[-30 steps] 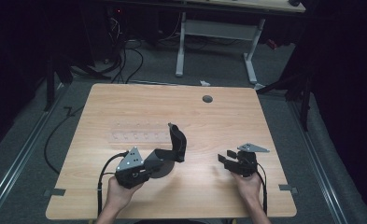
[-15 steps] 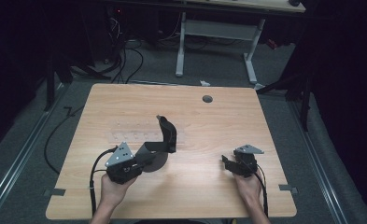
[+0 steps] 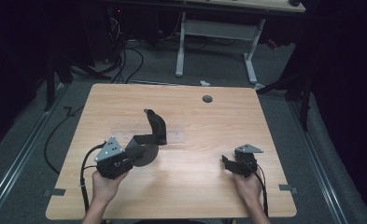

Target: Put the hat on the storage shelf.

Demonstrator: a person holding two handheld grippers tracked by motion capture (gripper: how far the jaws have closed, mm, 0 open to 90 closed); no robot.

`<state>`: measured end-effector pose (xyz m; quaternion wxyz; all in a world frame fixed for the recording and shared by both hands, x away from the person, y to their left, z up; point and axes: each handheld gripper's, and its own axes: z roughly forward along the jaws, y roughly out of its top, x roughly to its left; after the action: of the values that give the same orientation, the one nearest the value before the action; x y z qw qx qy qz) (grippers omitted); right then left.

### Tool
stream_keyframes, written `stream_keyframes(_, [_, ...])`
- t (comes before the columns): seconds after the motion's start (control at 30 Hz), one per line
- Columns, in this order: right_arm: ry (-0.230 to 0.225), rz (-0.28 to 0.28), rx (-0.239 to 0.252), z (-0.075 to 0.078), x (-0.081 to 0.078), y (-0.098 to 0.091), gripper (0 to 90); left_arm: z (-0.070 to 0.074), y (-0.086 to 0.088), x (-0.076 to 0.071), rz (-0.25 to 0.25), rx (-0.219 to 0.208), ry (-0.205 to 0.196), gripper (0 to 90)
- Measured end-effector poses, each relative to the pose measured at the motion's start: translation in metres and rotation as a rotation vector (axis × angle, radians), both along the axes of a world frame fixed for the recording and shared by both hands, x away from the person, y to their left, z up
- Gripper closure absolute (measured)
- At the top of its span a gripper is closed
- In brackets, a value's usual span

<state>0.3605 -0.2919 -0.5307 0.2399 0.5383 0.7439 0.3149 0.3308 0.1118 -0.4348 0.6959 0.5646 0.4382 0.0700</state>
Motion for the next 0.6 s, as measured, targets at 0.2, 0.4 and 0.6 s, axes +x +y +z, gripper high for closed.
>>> stream_keyframes(0.2, [0.001,-0.001,0.000,0.000,0.000,0.000,38.1,0.006,0.011,0.003,0.026,-0.020,-0.012,86.5])
stream_keyframes(0.4, [0.000,-0.001,-0.001,0.000,-0.001,0.000,38.1,0.006,0.019,0.007,0.059,-0.025,-0.008,86.4])
stream_keyframes(0.6, [0.000,-0.001,-0.001,0.000,-0.001,0.000,38.0,0.009,0.025,0.009,0.075,-0.031,-0.012,86.4])
